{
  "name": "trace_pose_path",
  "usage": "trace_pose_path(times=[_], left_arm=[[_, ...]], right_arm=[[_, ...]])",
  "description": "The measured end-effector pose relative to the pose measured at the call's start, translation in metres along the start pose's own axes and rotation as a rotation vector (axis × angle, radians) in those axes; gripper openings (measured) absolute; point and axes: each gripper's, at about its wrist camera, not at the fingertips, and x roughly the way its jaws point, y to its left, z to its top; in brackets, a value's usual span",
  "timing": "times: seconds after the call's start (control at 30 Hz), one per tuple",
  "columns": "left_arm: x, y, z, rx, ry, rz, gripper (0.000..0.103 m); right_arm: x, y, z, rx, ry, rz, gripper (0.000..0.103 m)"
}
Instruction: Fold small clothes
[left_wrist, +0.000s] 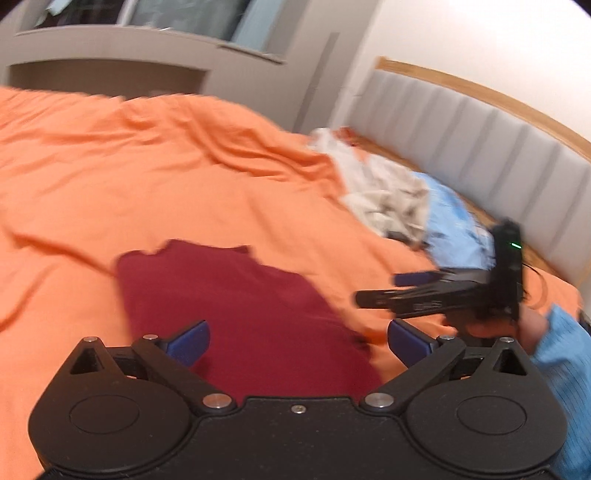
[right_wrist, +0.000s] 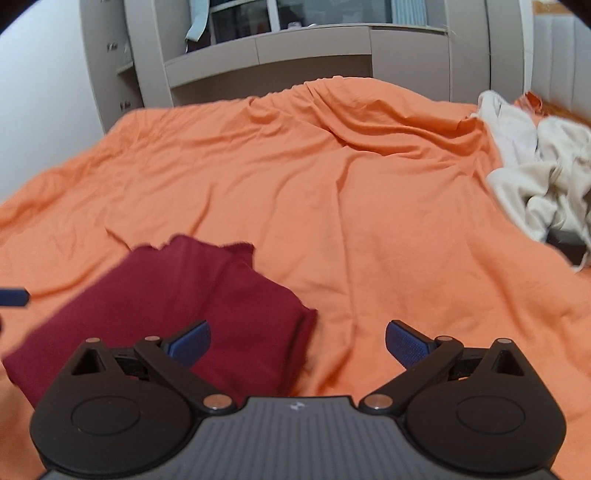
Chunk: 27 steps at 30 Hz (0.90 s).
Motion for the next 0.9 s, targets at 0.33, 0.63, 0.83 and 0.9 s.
trace_pose_path(times=[0.33, 0.63, 0.83, 0.9], left_arm=[[0.005, 0.078, 0.005, -0.280, 0.003, 0.019, 0.102], [0.035, 0.097, -0.017, -0.376, 0.134, 0.148, 0.102], [0.042, 0.103, -0.026, -0.415, 0.156, 0.152, 0.102], [0.043, 0.102, -0.027, -0.410, 0.156, 0.157, 0.102]], right_arm=[[0.037, -0.020, -0.007, 0.240, 0.027, 0.242, 0.103], [0.070, -0.020, -0.020, 0.261, 0.107, 0.243, 0.103], [0.081, -0.022, -0.029, 0.313, 0.153, 0.256, 0.103], [0.083, -0.024, -0.030, 0.335, 0.157, 0.259, 0.103]])
